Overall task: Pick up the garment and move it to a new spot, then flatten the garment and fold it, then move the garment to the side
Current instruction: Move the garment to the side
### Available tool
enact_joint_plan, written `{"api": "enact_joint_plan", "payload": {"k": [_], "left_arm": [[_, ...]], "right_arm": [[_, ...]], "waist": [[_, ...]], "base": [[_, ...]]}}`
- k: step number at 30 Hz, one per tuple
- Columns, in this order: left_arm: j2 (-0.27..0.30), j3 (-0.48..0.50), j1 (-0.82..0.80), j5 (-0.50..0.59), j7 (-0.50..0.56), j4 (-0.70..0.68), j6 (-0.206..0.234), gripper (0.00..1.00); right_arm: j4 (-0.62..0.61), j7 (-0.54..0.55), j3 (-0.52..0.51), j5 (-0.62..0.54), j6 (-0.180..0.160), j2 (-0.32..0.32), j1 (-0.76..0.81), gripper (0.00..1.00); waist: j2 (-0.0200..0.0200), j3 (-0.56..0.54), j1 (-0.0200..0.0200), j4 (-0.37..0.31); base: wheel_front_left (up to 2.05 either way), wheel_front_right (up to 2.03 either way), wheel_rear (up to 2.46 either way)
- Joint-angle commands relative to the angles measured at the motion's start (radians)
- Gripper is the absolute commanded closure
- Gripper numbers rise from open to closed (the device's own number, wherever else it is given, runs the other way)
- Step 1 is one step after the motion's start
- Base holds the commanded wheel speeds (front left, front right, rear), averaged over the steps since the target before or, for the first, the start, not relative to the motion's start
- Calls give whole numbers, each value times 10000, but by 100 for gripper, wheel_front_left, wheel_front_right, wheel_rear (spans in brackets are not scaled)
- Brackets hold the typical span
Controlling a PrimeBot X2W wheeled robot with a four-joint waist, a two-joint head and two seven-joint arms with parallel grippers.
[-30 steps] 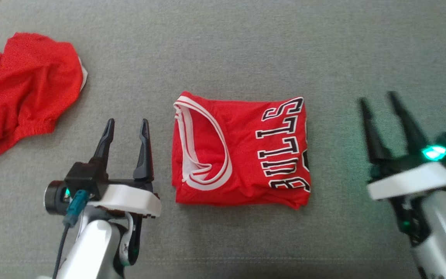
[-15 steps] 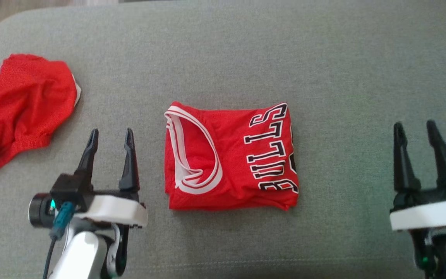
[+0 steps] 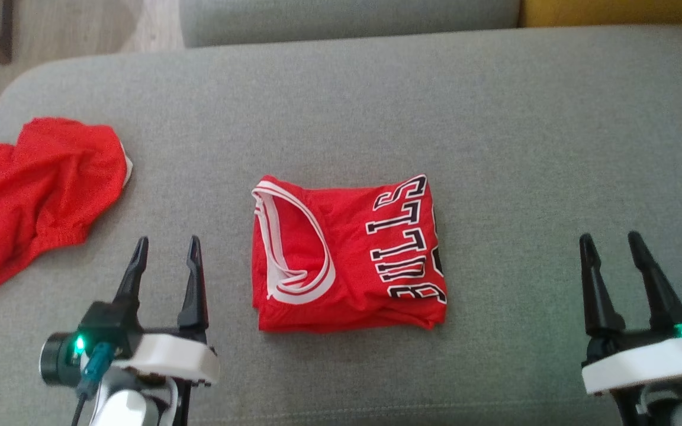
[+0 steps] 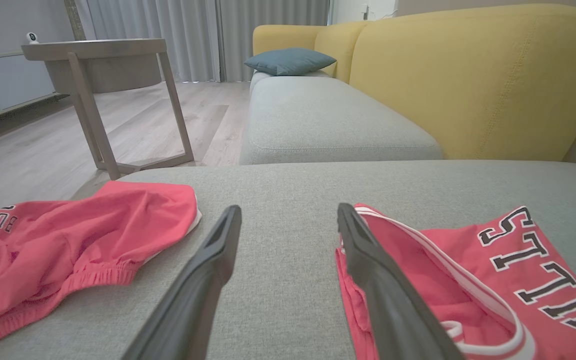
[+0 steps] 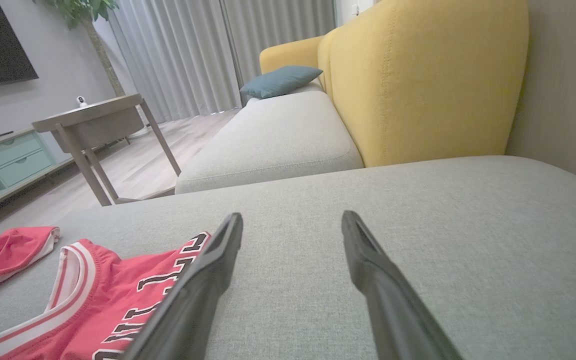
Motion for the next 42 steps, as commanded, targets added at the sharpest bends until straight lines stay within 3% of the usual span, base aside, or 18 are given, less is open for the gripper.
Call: {"api": "enact_joint_plan", "payload": {"k": [1,19,42], "left_arm": [[231,324,-136,78,9,-369,68,0],[510,175,596,5,217,-482,178,0],[618,57,445,64,248,-691,359,0]], "right_arm": [[-414,78,163,-96,65,-30,8,0],[-817,733,53,-451,65,243,789,0],[-818,947,-78,-588,65,297,758,0]], "waist": [[-1,-219,0,-24],[-1,-1126,0,-76],[-1,-1025,0,60]], "base": [[0,0,0],[0,0,0],[0,0,0]]}}
